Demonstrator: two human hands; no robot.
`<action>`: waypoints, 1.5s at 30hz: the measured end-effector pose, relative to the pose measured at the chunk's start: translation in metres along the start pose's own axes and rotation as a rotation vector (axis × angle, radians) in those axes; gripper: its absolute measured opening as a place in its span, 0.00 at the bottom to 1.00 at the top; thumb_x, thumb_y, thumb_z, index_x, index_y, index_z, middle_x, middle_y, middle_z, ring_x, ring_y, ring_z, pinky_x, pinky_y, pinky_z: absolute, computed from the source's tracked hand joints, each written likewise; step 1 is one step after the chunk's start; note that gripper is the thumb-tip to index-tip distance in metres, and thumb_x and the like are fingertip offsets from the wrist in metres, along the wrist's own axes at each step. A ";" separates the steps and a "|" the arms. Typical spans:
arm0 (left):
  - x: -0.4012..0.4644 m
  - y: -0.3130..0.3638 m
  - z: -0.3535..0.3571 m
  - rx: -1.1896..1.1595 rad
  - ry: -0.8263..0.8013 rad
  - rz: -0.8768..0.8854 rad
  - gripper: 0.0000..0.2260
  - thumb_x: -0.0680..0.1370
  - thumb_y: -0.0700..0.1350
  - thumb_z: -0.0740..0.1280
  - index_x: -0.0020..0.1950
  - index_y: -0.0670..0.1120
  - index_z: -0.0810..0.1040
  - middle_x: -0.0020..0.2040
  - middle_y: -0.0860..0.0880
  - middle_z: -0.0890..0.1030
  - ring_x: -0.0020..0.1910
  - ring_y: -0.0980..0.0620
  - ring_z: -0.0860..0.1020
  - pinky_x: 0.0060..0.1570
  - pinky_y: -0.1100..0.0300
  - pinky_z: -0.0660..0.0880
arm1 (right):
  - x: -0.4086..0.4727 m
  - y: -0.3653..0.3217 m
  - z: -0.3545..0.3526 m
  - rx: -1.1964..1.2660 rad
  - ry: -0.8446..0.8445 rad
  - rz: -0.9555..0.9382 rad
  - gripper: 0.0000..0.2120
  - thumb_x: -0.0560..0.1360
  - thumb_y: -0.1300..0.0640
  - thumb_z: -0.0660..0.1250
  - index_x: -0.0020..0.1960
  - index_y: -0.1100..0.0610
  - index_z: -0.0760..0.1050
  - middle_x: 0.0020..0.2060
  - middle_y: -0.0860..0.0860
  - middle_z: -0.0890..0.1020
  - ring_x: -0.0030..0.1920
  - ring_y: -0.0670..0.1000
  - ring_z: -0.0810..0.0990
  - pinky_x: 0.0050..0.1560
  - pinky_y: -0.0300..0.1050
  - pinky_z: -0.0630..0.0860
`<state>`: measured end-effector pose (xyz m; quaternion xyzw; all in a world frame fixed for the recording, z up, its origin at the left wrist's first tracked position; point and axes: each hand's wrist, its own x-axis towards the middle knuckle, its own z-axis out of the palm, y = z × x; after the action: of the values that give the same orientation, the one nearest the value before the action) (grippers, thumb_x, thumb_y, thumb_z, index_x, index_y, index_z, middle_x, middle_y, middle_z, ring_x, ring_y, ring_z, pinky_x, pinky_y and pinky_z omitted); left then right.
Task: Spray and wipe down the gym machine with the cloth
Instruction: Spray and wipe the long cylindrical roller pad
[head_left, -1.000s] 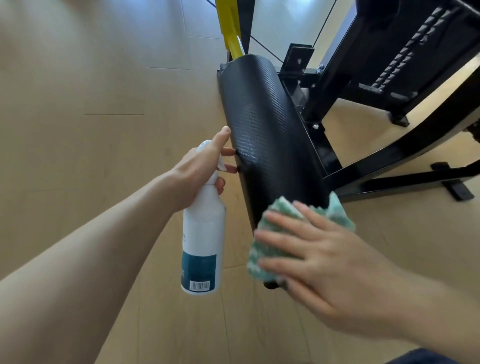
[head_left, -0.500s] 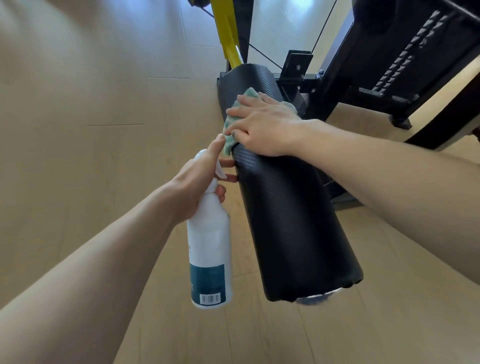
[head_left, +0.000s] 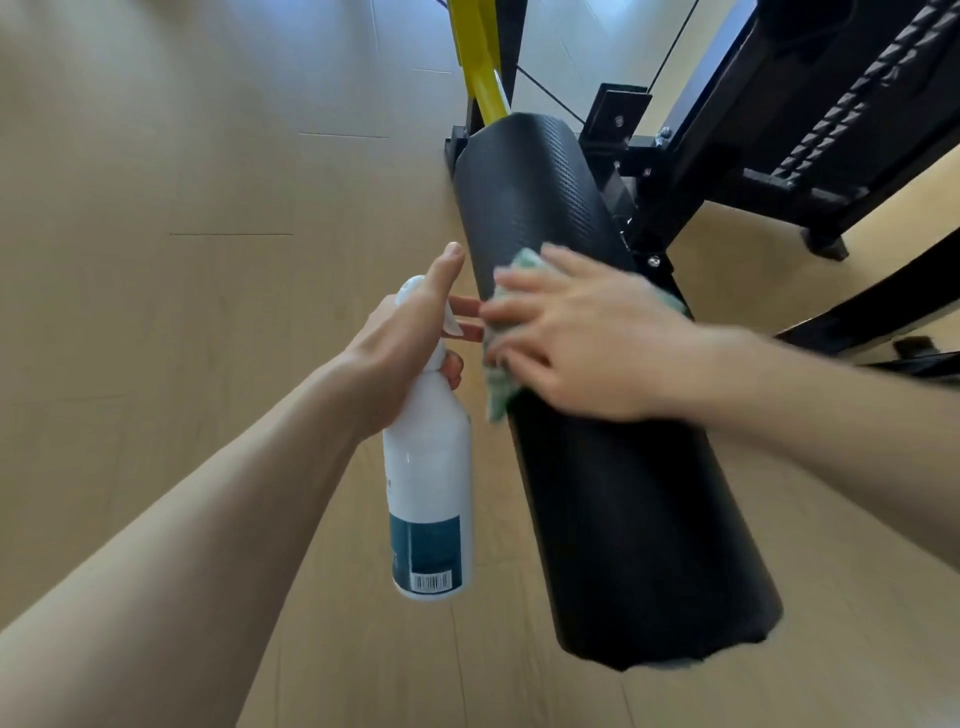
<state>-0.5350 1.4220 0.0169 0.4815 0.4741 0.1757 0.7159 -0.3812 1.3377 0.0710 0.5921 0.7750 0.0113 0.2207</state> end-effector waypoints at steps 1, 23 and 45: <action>0.002 0.000 -0.001 -0.014 0.004 0.004 0.28 0.80 0.69 0.62 0.55 0.45 0.84 0.51 0.44 0.88 0.25 0.49 0.72 0.37 0.55 0.73 | 0.029 0.019 -0.003 -0.024 -0.015 0.022 0.25 0.83 0.44 0.44 0.71 0.44 0.74 0.75 0.44 0.69 0.79 0.50 0.57 0.80 0.58 0.48; -0.008 0.003 0.002 0.019 0.006 -0.005 0.28 0.81 0.69 0.60 0.56 0.46 0.83 0.49 0.48 0.89 0.26 0.49 0.72 0.38 0.55 0.74 | -0.029 -0.009 0.003 0.184 -0.018 0.110 0.30 0.79 0.42 0.41 0.79 0.40 0.58 0.82 0.47 0.48 0.81 0.51 0.37 0.80 0.56 0.38; -0.010 0.007 0.014 0.075 0.091 0.020 0.29 0.81 0.69 0.61 0.52 0.43 0.83 0.49 0.48 0.89 0.26 0.48 0.73 0.39 0.54 0.74 | 0.121 0.086 -0.011 0.306 0.068 0.326 0.25 0.81 0.48 0.52 0.78 0.43 0.61 0.82 0.51 0.49 0.81 0.56 0.40 0.79 0.61 0.39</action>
<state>-0.5265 1.4113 0.0293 0.5041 0.5078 0.1866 0.6732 -0.3309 1.4777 0.0654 0.7354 0.6687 -0.0511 0.0972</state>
